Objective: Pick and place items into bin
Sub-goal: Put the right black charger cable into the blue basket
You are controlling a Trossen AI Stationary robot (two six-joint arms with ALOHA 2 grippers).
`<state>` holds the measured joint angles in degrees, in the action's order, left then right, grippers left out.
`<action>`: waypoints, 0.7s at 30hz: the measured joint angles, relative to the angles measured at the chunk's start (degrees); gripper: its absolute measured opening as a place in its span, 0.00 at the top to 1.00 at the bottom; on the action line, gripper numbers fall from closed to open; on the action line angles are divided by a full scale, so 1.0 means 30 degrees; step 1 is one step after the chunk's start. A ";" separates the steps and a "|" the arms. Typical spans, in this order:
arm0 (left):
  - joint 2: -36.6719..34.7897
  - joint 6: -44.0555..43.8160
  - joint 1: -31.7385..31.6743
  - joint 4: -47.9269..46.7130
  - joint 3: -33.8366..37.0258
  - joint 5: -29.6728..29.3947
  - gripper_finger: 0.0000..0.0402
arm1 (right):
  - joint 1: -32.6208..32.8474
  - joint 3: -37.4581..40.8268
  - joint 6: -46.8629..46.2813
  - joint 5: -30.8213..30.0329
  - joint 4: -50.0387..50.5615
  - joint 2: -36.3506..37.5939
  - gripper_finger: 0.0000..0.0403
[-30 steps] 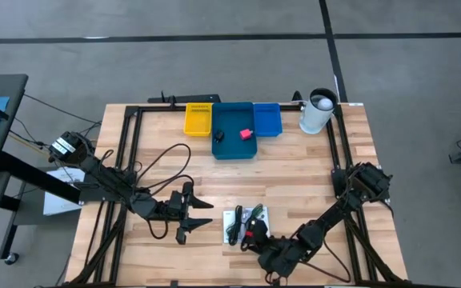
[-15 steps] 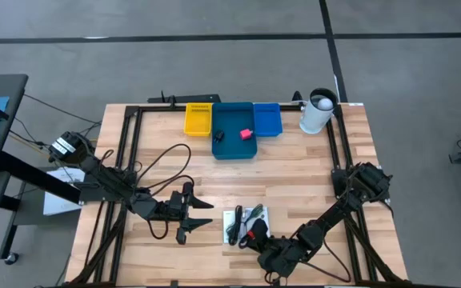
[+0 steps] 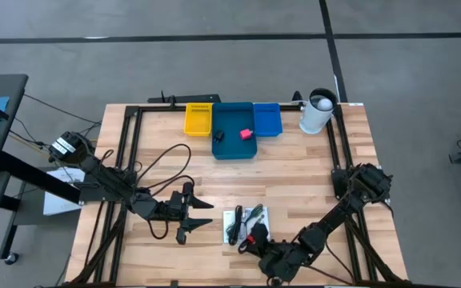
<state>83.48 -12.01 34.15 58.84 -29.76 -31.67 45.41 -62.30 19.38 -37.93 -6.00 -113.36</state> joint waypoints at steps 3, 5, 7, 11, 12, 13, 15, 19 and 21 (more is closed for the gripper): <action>0.0000 -0.0172 0.0000 -0.0051 0.0000 -0.0003 0.51 | 0.0250 -0.0805 0.0020 -0.0782 0.0126 0.0000 0.98; 0.0000 -0.0226 0.0000 -0.0125 0.0000 -0.0003 0.51 | 0.0413 -0.1573 0.0161 -0.1161 0.0810 0.0002 0.99; 0.0000 -0.0245 0.0001 -0.0112 0.0000 -0.0004 0.51 | 0.0503 -0.2405 0.0527 -0.1504 0.2015 0.0007 0.99; 0.0000 -0.0286 0.0002 -0.0117 0.0000 0.0001 0.51 | 0.0319 -0.4323 0.0680 -0.2714 0.5255 0.0007 0.99; 0.0000 -0.0240 0.0000 -0.0119 0.0000 -0.0002 0.51 | 0.0186 -0.4802 0.0674 -0.3067 0.6345 0.0007 0.99; 0.0000 -0.0109 0.0000 -0.0116 0.0000 -0.0003 0.51 | 0.0046 -0.5273 0.0649 -0.3521 0.7456 0.0007 0.99; 0.0000 0.0266 0.0000 -0.0119 0.0000 -0.0003 0.51 | -0.0301 -0.6148 0.0434 -0.4468 0.9607 0.0007 0.99; 0.0000 0.0546 0.0000 -0.0245 0.0000 -0.0005 0.51 | -0.1269 -0.7484 -0.0559 -0.5028 1.4035 0.0094 1.00; 0.0000 0.0546 0.0000 -0.0457 0.0000 -0.0001 0.51 | -0.1929 -0.7764 -0.1178 -0.5027 1.5913 0.0375 1.00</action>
<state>83.48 -10.37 34.15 57.47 -29.76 -31.67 39.62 -85.59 15.84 -53.01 41.74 -112.24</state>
